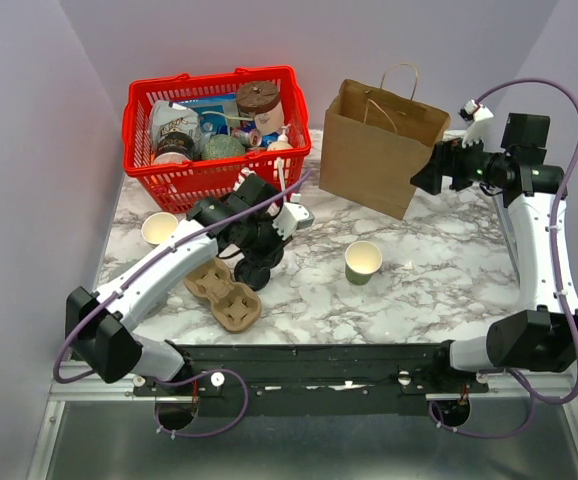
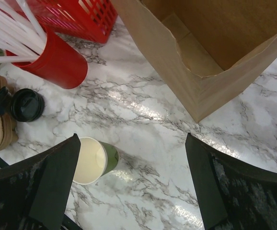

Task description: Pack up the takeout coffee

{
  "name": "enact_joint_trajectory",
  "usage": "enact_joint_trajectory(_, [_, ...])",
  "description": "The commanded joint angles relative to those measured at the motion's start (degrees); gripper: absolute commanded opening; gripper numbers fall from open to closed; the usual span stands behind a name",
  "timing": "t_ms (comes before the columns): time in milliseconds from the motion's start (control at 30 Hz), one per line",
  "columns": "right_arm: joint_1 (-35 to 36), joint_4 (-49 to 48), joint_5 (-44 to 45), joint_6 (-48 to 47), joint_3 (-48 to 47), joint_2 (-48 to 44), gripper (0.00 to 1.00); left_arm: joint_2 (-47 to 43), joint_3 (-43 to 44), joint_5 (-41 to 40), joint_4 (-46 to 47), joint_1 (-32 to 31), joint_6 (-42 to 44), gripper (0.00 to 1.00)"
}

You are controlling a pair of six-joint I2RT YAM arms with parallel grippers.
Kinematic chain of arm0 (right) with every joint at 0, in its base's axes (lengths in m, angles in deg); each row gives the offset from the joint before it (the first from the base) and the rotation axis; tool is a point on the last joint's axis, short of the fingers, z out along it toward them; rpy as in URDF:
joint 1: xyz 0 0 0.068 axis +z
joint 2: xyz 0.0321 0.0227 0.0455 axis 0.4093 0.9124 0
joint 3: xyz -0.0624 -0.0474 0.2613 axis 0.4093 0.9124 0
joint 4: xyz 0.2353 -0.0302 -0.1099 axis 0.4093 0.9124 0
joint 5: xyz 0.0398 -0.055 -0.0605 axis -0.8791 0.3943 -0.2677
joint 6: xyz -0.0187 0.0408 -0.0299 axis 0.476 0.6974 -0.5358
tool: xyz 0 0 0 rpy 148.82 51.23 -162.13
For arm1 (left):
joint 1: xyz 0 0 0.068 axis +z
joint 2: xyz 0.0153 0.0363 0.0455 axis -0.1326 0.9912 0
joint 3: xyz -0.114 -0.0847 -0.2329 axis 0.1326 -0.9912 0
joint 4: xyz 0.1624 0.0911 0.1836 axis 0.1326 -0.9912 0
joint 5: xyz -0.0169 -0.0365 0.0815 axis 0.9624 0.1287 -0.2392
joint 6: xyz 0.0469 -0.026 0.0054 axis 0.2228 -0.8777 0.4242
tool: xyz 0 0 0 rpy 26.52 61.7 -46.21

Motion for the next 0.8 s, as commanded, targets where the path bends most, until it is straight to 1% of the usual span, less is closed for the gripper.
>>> enact_joint_trajectory(0, [0.26,2.50,-3.97,-1.33,1.40,-3.89,1.00,-4.39,0.26,11.74,4.56,1.54,7.61,0.00])
enact_joint_trajectory(33, [0.26,2.59,-4.67,-1.07,1.93,-4.42,1.00,-5.18,-0.79,15.76,7.09,1.54,8.94,0.00])
enact_joint_trajectory(100, [0.34,2.41,-5.99,-0.28,3.86,-5.56,1.00,-7.11,-2.37,20.26,10.18,1.81,11.49,0.00])
enact_joint_trajectory(133, [0.34,2.33,-7.56,0.08,4.83,-6.61,1.00,-7.56,-4.30,24.55,13.32,1.89,16.11,0.00])
enact_joint_trajectory(200, [0.34,2.41,-9.24,1.66,6.50,-7.41,1.00,-7.13,-5.37,27.83,15.54,1.98,20.36,0.00])
enact_joint_trajectory(233, [0.34,2.50,-11.08,2.27,8.16,-7.67,1.00,-6.51,-4.94,28.89,18.08,1.98,21.16,0.00])
enact_joint_trajectory(300, [0.34,2.41,-12.50,2.19,9.58,-8.99,1.00,-3.54,-3.36,31.00,21.16,1.98,17.75,0.00])
enact_joint_trajectory(333, [0.26,2.41,-13.11,2.01,10.63,-9.43,1.00,-2.22,-0.83,32.66,22.83,1.98,16.96,0.00])
enact_joint_trajectory(400, [0.34,2.41,-13.12,1.40,11.43,-10.05,1.00,1.29,1.04,37.74,26.60,1.81,9.78,0.00])
enact_joint_trajectory(433, [0.34,2.41,-13.03,1.40,11.78,-10.05,1.00,2.36,1.74,38.82,33.85,1.46,4.61,0.00])
enact_joint_trajectory(467, [0.34,2.33,-13.03,1.40,12.22,-10.05,1.00,3.33,1.57,39.61,38.62,1.28,-0.58,0.00])
enact_joint_trajectory(500, [0.34,2.32,-13.03,1.57,12.31,-10.05,1.00,4.81,1.05,40.32,43.54,0.93,-11.59,0.00])
enact_joint_trajectory(533, [0.34,2.32,-12.94,1.83,12.48,-10.13,1.00,5.35,-0.78,40.24,54.55,0.40,-17.71,0.00])
enact_joint_trajectory(567, [0.26,2.41,-12.85,2.27,12.66,-10.31,1.00,5.79,-2.11,40.06,60.41,-0.04,-22.64,0.00])
enact_joint_trajectory(600, [0.26,2.33,-12.77,2.36,13.01,-10.66,1.00,6.67,-3.34,39.45,65.51,-0.48,-31.65,0.00])
enact_joint_trajectory(633, [0.17,2.32,-12.50,2.36,13.19,-10.92,1.00,7.02,-5.09,37.44,73.22,-0.92,-34.70,0.00])
enact_joint_trajectory(700, [-0.18,2.41,-12.33,2.63,13.80,-11.19,1.00,8.08,-6.25,35.24,77.76,-2.15,-38.76,0.00])
enact_joint_trajectory(767, [-0.88,2.41,-12.24,3.06,14.68,-11.37,1.00,9.66,-7.83,32.68,84.26,-2.59,-42.80,0.00])
